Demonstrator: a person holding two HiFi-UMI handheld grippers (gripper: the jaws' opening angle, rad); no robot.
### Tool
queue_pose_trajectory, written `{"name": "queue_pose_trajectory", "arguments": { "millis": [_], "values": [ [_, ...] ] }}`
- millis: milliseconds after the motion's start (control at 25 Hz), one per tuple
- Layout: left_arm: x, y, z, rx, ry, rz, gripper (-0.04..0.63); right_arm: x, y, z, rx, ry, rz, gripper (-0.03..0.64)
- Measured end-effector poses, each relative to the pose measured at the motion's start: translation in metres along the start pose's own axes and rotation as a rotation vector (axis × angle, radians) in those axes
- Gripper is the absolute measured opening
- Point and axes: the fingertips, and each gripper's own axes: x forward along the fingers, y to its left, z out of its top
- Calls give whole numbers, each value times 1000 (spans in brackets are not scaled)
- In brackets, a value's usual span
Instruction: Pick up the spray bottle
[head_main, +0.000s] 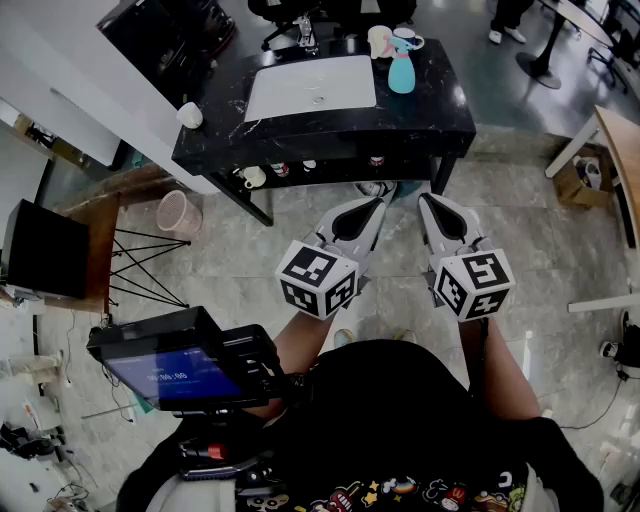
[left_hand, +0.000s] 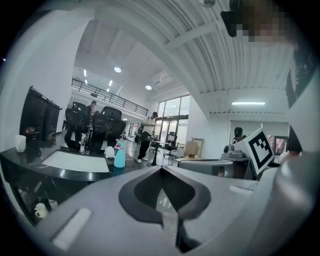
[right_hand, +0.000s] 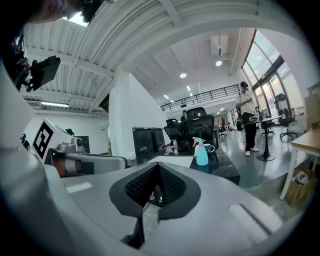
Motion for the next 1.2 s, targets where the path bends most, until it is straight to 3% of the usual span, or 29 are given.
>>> {"name": "queue_pose_trajectory", "arguments": {
  "millis": [560,960,1200],
  "values": [
    [6,-7,-3,3,0,-7,0,-12,-10,-3,-31,-36,-5,23],
    [76,-45,-7,-10,-14,5,0,-28,-82,-4,-44,-26,31,23],
    [104,-21,-5,0,-6,19,0,8,-107,-3,-42,-29,58,23]
  ]
}}
